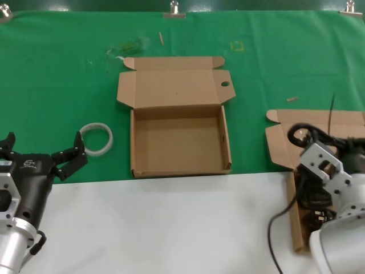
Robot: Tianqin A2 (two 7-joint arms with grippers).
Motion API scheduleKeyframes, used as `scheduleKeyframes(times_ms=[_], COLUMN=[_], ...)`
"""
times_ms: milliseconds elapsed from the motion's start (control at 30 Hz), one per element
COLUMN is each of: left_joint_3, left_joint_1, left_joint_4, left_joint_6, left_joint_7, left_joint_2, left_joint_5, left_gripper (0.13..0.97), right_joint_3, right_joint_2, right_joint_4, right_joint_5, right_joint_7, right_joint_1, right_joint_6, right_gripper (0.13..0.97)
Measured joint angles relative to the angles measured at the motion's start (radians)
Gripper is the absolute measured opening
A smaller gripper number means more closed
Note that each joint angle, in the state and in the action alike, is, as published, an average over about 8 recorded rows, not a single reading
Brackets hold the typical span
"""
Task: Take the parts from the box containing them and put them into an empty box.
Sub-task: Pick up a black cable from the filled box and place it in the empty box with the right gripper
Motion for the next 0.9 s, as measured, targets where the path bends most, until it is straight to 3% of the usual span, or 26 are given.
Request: scheduleKeyframes(times_ms=[200,600,900], left_joint_3=[0.000,0.000,0.000], left_joint_1=[0.000,0.000,0.000], left_joint_4=[0.000,0.000,0.000], left_joint_6=[0.000,0.000,0.000], left_joint_7=[0.000,0.000,0.000], left_joint_2=[0.000,0.000,0.000], left_joint_5=[0.000,0.000,0.000], left_gripper=[0.966,0.966,0.966], right_joint_3=[-0.120,-0.372,-0.527], right_joint_2=[-0.001,-0.001,0.000], right_joint_4=[-0.022,-0.360,-0.446], right_joint_5=[-0.022,0.033,0.076], right_joint_7=[0.070,0.260,0.385], right_joint_1=[0.047,0.244,0.325], right_joint_6=[-0.033,-0.250,-0.347], right_gripper=[0.224,0.224,0.224])
